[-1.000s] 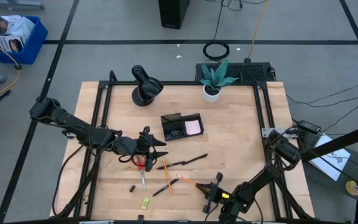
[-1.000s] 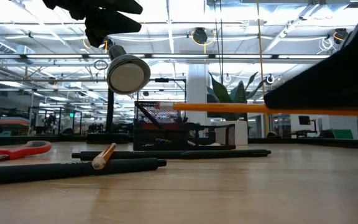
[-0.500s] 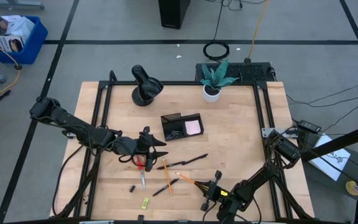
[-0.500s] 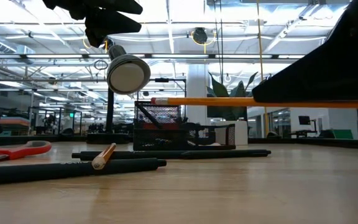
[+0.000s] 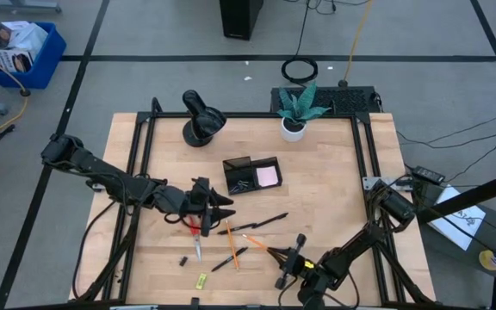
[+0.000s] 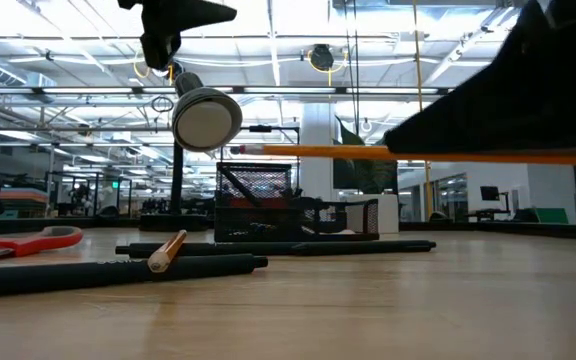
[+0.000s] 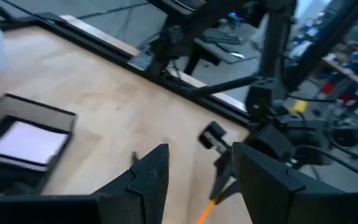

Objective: Pick and place office supplies into organizer
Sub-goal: Put the orange pencil into the desk organizer

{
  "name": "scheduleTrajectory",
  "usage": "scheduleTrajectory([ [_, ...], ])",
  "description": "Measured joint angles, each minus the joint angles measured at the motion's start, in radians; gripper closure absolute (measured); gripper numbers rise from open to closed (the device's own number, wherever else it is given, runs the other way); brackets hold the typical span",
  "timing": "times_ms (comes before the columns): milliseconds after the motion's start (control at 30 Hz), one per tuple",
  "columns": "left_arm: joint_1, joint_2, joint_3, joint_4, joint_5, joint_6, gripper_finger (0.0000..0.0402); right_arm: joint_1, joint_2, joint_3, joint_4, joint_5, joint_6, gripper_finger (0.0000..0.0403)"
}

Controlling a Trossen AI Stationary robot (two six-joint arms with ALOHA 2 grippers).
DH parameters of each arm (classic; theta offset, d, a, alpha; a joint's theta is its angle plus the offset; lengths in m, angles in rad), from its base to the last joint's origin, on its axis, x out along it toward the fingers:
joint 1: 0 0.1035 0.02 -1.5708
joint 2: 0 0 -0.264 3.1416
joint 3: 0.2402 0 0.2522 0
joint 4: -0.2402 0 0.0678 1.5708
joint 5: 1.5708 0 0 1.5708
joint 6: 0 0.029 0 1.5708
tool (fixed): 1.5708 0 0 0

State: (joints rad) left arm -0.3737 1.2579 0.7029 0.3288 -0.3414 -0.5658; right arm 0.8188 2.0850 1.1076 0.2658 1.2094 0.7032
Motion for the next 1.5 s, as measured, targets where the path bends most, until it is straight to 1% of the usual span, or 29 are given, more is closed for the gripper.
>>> scheduleTrajectory([
  [67,-0.003,0.000,0.000,0.008,0.009,-0.031,0.0222,-0.001,0.000,0.000,0.031,0.001,-0.030,0.0390],
  [133,-0.009,0.000,0.000,0.009,0.009,-0.047,0.0222,0.000,0.000,0.000,0.081,0.024,-0.086,0.0390],
  [233,-0.010,0.000,0.000,-0.009,0.011,-0.044,0.0222,0.000,0.000,0.000,0.174,0.054,-0.195,0.0390],
  [300,-0.011,0.000,0.000,-0.032,0.011,-0.081,0.0222,-0.001,0.000,0.000,0.237,0.055,-0.267,0.0390],
  [433,-0.023,0.000,0.000,-0.038,0.011,-0.119,0.0222,-0.009,0.000,0.000,0.379,0.103,-0.422,0.0390],
  [533,-0.029,0.000,0.000,-0.040,0.032,-0.148,0.0222,-0.019,0.000,0.000,0.490,0.105,-0.545,0.0390],
  [633,-0.041,0.000,0.000,-0.028,0.044,-0.163,0.0222,-0.026,0.000,0.000,0.547,0.105,-0.606,0.0390],
  [800,-0.055,0.000,0.000,-0.068,0.045,-0.179,0.0222,-0.038,0.000,0.000,0.608,0.103,-0.667,0.0390],
  [1000,-0.064,0.001,0.000,-0.095,0.019,-0.178,0.0222,-0.047,0.000,0.000,0.625,0.098,-0.674,0.0390],
  [1167,-0.069,0.051,-0.002,-0.111,-0.030,-0.211,0.0222,-0.047,0.000,0.000,0.656,0.097,-0.705,0.0390],
  [1500,-0.075,0.132,0.000,-0.035,-0.016,-0.268,0.0222,-0.047,0.000,0.000,0.666,0.097,-0.723,0.0390],
])
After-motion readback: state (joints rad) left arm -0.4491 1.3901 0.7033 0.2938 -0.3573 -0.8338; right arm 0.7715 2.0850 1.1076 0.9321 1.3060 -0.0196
